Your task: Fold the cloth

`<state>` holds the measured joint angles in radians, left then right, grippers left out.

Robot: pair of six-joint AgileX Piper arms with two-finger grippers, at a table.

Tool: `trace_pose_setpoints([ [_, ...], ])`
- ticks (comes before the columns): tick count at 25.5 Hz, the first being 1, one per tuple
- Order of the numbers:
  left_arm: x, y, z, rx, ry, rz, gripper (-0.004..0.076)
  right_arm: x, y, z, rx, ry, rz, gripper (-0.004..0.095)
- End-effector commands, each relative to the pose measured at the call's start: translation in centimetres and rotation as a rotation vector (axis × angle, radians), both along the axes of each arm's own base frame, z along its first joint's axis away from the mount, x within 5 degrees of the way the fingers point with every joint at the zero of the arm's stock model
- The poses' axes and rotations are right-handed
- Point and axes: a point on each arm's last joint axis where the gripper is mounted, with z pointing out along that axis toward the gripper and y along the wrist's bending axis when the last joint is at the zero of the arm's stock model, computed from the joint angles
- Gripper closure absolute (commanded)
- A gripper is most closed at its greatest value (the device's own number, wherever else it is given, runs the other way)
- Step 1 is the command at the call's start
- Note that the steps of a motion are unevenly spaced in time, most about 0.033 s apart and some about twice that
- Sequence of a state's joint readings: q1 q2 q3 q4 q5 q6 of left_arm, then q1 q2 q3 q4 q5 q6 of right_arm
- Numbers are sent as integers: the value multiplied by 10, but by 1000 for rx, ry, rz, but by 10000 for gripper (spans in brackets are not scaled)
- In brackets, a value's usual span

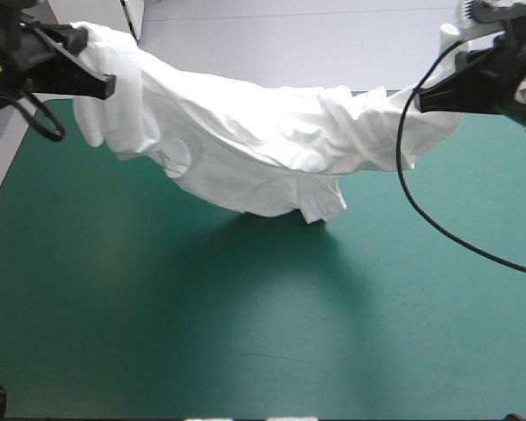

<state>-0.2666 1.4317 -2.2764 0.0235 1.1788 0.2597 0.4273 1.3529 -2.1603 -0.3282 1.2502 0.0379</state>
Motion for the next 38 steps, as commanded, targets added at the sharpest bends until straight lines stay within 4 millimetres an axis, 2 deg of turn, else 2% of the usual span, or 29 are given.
trace_pose_setpoints([
  [1, -49, 13, 41, -56, -258, -4, 746, -39, -20, 33, 0, -161, -11, 924],
  [5, -84, 21, 63, -87, -421, -17, 746, -71, -35, 60, 51, -304, -9, 924],
  [10, -120, 25, 82, -126, -585, -77, 746, -98, -43, 77, 93, -423, 29, 922],
  [16, -146, 26, 91, -145, -662, -150, 746, -108, -44, 82, 110, -459, 56, 922],
  [20, -142, 24, 81, -68, -565, -153, 746, -101, -41, 77, 130, -408, 59, 922],
  [24, -111, 16, 50, -2, -248, -161, 746, -80, -26, 63, 156, -302, 102, 922],
  [27, -92, 14, 30, -8, -115, -119, 746, -65, -16, 48, 148, -208, 135, 922],
  [29, -53, 11, 4, 59, 3, -51, 746, -40, -12, 30, 78, -130, 67, 923],
  [32, 27, -10, -57, 114, 195, -47, 746, 25, 5, -23, -58, 59, -56, 925],
  [37, 108, -28, -127, 145, 352, -4, 746, 94, 16, -85, -107, 184, -104, 924],
  [38, 119, -31, -135, 158, 363, 1, 746, 104, 15, -95, -94, 214, -106, 925],
])
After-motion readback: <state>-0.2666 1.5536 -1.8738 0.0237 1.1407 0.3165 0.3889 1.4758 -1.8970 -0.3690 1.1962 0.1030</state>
